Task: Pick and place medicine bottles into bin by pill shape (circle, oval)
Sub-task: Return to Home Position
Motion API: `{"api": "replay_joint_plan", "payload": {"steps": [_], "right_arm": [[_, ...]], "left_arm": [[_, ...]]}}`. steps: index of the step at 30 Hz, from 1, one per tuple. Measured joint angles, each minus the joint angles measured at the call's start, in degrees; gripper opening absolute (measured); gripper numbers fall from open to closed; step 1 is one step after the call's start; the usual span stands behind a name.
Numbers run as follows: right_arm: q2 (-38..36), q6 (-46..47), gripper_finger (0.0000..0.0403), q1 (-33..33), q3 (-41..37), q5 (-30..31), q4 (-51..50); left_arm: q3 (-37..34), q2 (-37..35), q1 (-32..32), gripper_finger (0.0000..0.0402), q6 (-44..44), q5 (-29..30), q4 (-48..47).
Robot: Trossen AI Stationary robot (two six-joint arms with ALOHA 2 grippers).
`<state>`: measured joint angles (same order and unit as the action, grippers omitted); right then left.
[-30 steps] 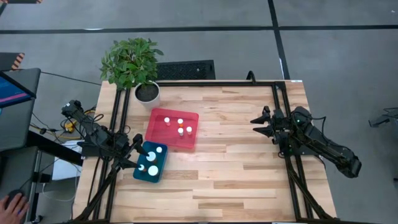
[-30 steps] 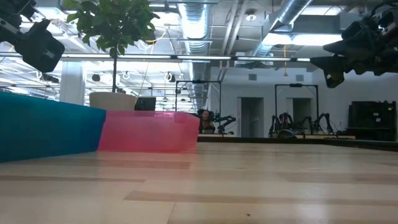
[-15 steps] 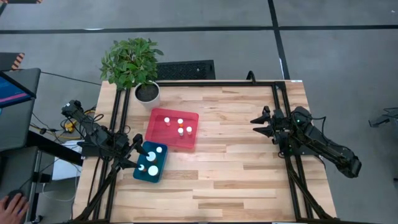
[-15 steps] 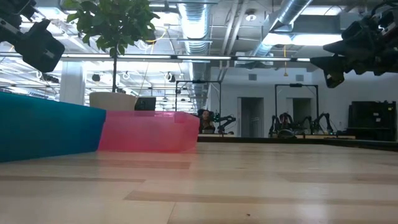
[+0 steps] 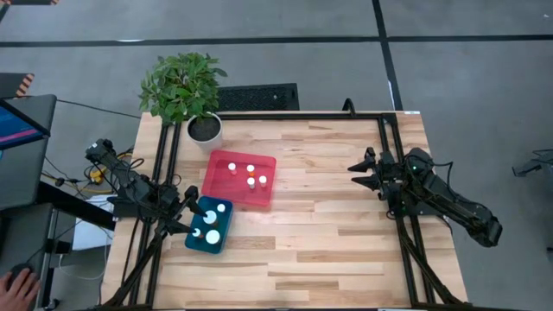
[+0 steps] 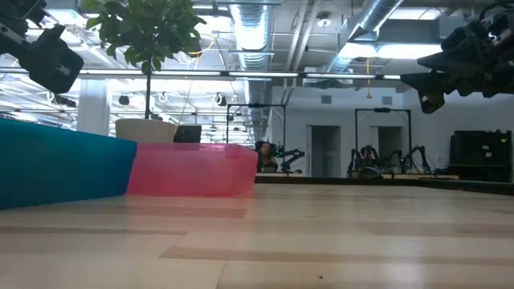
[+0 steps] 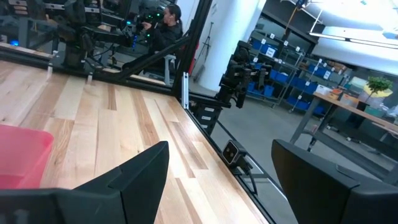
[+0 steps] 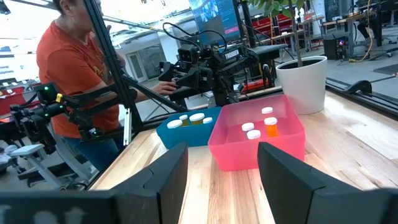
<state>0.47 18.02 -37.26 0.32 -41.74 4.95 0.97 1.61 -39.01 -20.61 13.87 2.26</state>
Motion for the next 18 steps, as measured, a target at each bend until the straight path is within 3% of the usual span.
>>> {"api": "replay_joint_plan", "payload": {"steps": [18], "right_arm": [[0.0, -0.01, 0.0209, 0.0, 0.0, -0.02, 0.0]], "left_arm": [[0.0, 0.0, 0.01, 0.0277, 0.01, 0.0, 0.0]]}}
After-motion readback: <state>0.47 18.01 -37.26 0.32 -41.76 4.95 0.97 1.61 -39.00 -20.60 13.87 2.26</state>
